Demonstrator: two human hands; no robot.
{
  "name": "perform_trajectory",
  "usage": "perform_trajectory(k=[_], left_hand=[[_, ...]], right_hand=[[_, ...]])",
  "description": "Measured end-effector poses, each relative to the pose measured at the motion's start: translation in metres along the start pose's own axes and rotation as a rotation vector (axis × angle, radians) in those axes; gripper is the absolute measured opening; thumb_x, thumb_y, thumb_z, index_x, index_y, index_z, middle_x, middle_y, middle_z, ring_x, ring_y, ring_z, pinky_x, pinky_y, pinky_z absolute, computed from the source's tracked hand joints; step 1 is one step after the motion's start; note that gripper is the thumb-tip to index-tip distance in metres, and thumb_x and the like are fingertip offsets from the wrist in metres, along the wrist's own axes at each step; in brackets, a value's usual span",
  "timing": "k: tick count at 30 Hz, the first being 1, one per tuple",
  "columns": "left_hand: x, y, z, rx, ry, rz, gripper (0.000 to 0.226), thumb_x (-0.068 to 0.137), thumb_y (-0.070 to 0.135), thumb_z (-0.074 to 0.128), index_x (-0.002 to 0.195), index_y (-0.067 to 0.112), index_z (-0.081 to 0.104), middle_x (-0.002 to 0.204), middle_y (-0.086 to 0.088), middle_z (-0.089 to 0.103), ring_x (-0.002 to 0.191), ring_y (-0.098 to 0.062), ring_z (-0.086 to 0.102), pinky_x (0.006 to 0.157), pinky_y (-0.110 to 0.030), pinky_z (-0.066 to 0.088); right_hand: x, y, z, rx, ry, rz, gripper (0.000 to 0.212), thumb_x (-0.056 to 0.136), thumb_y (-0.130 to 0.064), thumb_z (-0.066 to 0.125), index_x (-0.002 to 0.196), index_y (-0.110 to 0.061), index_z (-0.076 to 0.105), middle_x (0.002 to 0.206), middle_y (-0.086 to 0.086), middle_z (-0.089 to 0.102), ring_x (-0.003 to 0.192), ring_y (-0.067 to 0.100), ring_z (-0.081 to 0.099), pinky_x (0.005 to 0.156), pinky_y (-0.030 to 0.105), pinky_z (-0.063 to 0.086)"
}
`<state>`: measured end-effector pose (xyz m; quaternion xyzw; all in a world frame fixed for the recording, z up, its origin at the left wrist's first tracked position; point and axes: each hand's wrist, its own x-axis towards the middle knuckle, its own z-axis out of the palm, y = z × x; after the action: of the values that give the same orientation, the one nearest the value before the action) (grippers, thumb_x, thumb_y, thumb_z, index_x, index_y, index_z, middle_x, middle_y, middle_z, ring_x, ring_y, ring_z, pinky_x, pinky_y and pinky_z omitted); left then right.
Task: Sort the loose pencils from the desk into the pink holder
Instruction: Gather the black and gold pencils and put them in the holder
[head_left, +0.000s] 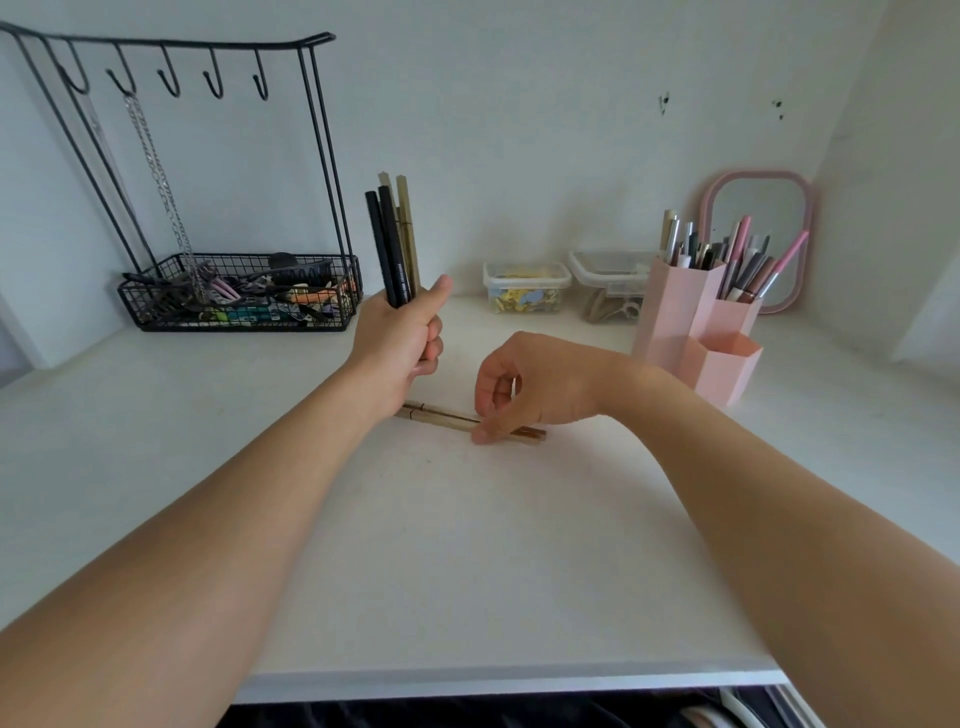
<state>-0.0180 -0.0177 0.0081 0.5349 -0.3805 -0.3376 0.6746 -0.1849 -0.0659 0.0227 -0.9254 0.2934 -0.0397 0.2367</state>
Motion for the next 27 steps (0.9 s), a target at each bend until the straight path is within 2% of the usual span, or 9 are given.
perform_trajectory(k=[3,6,11,15,18,21,24,27], left_hand=[[-0.003,-0.002,0.002,0.058,-0.033,-0.008,0.033,0.098,0.031,0.064,0.077,0.019,0.042,0.056,0.002,0.039,0.045,-0.012,0.036,0.038,-0.019,0.024],[-0.004,-0.003,0.004,0.068,-0.059,-0.051,0.025,0.102,0.033,0.057,0.084,0.020,0.045,0.061,0.002,0.039,0.047,-0.011,0.039,0.038,-0.019,0.025],[-0.006,-0.002,0.006,0.089,-0.094,-0.061,0.025,0.104,0.035,0.052,0.086,0.020,0.044,0.063,0.003,0.039,0.047,-0.010,0.039,0.038,-0.019,0.024],[-0.006,-0.002,0.005,0.059,-0.128,-0.065,0.025,0.103,0.033,0.054,0.085,0.020,0.044,0.062,0.004,0.040,0.049,-0.010,0.040,0.038,-0.019,0.025],[-0.005,-0.003,0.004,0.059,-0.139,-0.066,0.022,0.101,0.030,0.061,0.087,0.020,0.047,0.062,0.004,0.041,0.048,-0.009,0.040,0.038,-0.019,0.025],[-0.006,-0.004,0.004,0.096,-0.167,-0.060,0.021,0.095,0.031,0.068,0.098,0.017,0.053,0.062,0.005,0.043,0.048,-0.008,0.042,0.037,-0.019,0.026],[-0.011,-0.004,0.007,0.093,-0.227,-0.090,0.023,0.094,0.037,0.069,0.092,0.020,0.054,0.061,0.006,0.043,0.049,-0.008,0.040,0.036,-0.018,0.025],[-0.016,-0.002,0.012,0.095,-0.278,-0.114,0.031,0.095,0.048,0.063,0.085,0.020,0.053,0.060,0.006,0.040,0.048,-0.007,0.035,0.037,-0.018,0.020]], right_hand=[[0.000,0.005,-0.005,-0.028,0.013,0.033,0.019,0.078,-0.037,0.080,0.080,-0.020,0.073,0.063,-0.013,0.061,0.050,-0.001,0.052,0.057,0.017,0.041],[-0.001,0.011,-0.010,-0.070,-0.010,0.086,0.024,0.080,-0.039,0.078,0.082,-0.016,0.072,0.064,-0.008,0.058,0.057,0.009,0.051,0.057,0.022,0.041],[0.001,0.014,-0.012,-0.071,-0.006,0.110,0.026,0.079,-0.037,0.079,0.079,-0.013,0.070,0.066,0.000,0.057,0.056,0.014,0.047,0.056,0.025,0.040],[-0.003,0.016,-0.018,-0.034,-0.002,0.129,0.031,0.082,-0.035,0.076,0.088,-0.005,0.071,0.064,0.003,0.062,0.054,0.014,0.054,0.065,0.029,0.047],[-0.005,0.025,-0.026,0.002,0.054,0.150,0.028,0.087,-0.032,0.072,0.085,-0.004,0.072,0.062,0.002,0.067,0.052,0.011,0.059,0.074,0.029,0.051],[-0.004,0.030,-0.030,0.266,0.224,0.124,0.021,0.089,-0.022,0.071,0.083,-0.002,0.069,0.069,0.008,0.069,0.058,0.017,0.064,0.067,0.030,0.053],[-0.002,0.017,-0.028,0.698,0.366,0.001,0.013,0.089,-0.009,0.071,0.093,0.002,0.064,0.078,0.020,0.068,0.063,0.021,0.066,0.063,0.028,0.057],[0.001,0.006,-0.023,0.905,0.397,-0.105,0.016,0.088,-0.007,0.071,0.097,0.003,0.063,0.075,0.018,0.066,0.063,0.021,0.066,0.060,0.025,0.057]])
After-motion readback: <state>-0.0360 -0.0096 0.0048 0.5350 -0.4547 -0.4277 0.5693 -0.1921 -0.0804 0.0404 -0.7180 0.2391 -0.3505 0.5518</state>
